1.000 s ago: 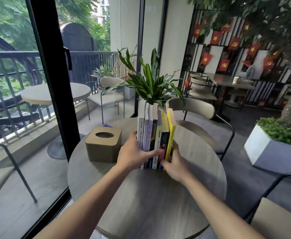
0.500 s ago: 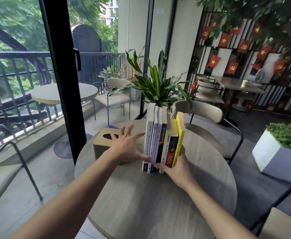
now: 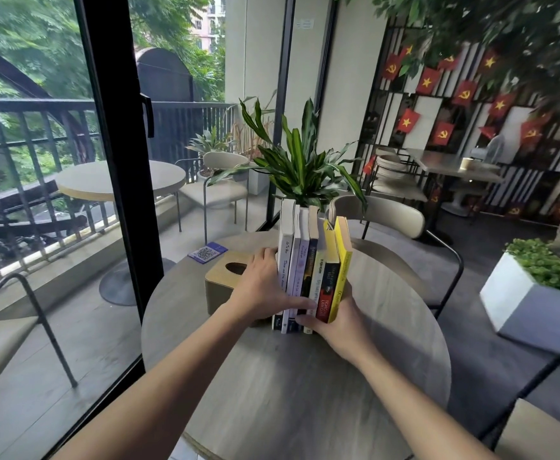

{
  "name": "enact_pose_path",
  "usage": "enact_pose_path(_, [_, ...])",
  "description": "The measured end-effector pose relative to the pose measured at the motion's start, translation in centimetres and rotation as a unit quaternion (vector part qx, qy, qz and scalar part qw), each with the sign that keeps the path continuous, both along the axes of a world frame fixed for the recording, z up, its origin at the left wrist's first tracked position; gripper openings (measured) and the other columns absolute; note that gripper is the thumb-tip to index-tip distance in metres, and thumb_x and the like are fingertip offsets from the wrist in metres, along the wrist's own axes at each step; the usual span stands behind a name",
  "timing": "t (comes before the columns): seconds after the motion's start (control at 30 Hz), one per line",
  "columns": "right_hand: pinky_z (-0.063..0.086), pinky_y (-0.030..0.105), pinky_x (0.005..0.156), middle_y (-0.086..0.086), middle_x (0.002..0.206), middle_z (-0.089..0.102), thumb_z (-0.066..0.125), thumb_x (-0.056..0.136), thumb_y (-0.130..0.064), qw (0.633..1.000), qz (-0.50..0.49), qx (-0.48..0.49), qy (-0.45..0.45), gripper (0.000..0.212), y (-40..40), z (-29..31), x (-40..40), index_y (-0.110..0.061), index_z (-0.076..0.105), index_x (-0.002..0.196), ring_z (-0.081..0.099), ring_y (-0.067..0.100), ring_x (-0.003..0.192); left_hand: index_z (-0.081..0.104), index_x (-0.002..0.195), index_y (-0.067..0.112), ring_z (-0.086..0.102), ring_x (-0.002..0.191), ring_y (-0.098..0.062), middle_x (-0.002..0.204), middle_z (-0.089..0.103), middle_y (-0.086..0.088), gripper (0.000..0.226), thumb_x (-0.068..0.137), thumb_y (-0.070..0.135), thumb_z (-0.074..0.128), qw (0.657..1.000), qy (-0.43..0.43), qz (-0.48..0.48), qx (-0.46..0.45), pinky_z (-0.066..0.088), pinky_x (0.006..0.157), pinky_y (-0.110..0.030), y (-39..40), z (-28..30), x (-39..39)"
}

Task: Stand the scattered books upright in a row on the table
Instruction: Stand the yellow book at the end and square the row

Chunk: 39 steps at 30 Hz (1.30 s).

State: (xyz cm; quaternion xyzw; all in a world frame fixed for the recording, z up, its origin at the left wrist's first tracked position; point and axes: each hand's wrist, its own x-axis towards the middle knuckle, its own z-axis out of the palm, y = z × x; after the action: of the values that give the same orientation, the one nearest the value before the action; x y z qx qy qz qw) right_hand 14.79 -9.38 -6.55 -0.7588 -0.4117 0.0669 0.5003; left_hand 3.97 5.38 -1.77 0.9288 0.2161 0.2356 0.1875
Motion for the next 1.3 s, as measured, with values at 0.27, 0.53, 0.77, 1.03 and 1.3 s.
enact_pose_path(0.27, [0.038, 0.027, 0.099, -0.004, 0.140, 0.049, 0.088, 0.067, -0.027, 1.000, 0.009, -0.012, 0.011, 0.099, -0.6, 0.1, 0.2, -0.023, 0.028, 0.146, 0.045, 0.015, 0.130, 0.037, 0.142, 0.018, 0.041, 0.124, -0.026, 0.134, 0.047, -0.005, 0.117, 0.053, 0.091, 0.059, 0.984, 0.124, 0.086, 0.091, 0.037, 0.105, -0.048, -0.2, 1.0, -0.9])
enact_pose_path(0.53, [0.037, 0.025, 0.097, -0.005, 0.139, 0.050, 0.086, 0.071, -0.027, 1.000, 0.011, -0.001, 0.018, 0.093, -0.7, 0.1, 0.1, -0.024, 0.030, 0.145, 0.046, 0.013, 0.128, 0.040, 0.133, 0.012, 0.054, 0.112, -0.028, 0.124, 0.049, -0.012, 0.108, 0.061, 0.092, 0.050, 0.987, 0.088, 0.124, 0.042, 0.046, 0.094, -0.044, -1.3, -0.1, -0.9])
enact_pose_path(0.77, [0.037, 0.022, 0.092, -0.009, 0.131, 0.051, 0.084, 0.073, -0.025, 1.000, 0.014, -0.005, 0.016, 0.087, -0.8, 0.1, 0.2, -0.024, 0.032, 0.143, 0.046, 0.005, 0.118, 0.043, 0.135, 0.014, 0.043, 0.118, -0.023, 0.120, 0.051, -0.007, 0.104, 0.060, 0.084, 0.064, 0.996, 0.051, 0.068, 0.010, 0.043, 0.097, -0.037, -0.6, -1.0, -0.4])
enact_pose_path(1.03, [0.043, 0.017, 0.084, -0.005, 0.125, 0.058, 0.088, 0.067, -0.024, 1.000, -0.007, -0.005, 0.003, 0.084, 0.2, -1.1, 0.8, -0.022, 0.040, 0.136, 0.056, 0.011, 0.116, 0.053, 0.123, 0.012, 0.046, 0.103, -0.020, 0.106, 0.054, -0.005, 0.109, 0.050, 0.092, 0.056, 0.994, 0.035, 0.088, 0.052, 0.047, 0.088, -0.033, -0.5, -1.9, -0.2])
enact_pose_path(1.3, [0.047, 0.024, 0.087, -0.004, 0.124, 0.060, 0.088, 0.067, -0.029, 1.000, -0.012, -0.011, 0.002, 0.085, 0.3, -1.3, 0.8, -0.023, 0.040, 0.136, 0.058, 0.014, 0.116, 0.047, 0.132, 0.016, 0.050, 0.103, -0.020, 0.112, 0.048, -0.005, 0.104, 0.054, 0.083, 0.069, 0.996, 0.028, 0.084, 0.030, 0.048, 0.087, -0.032, -1.0, -1.5, -0.5])
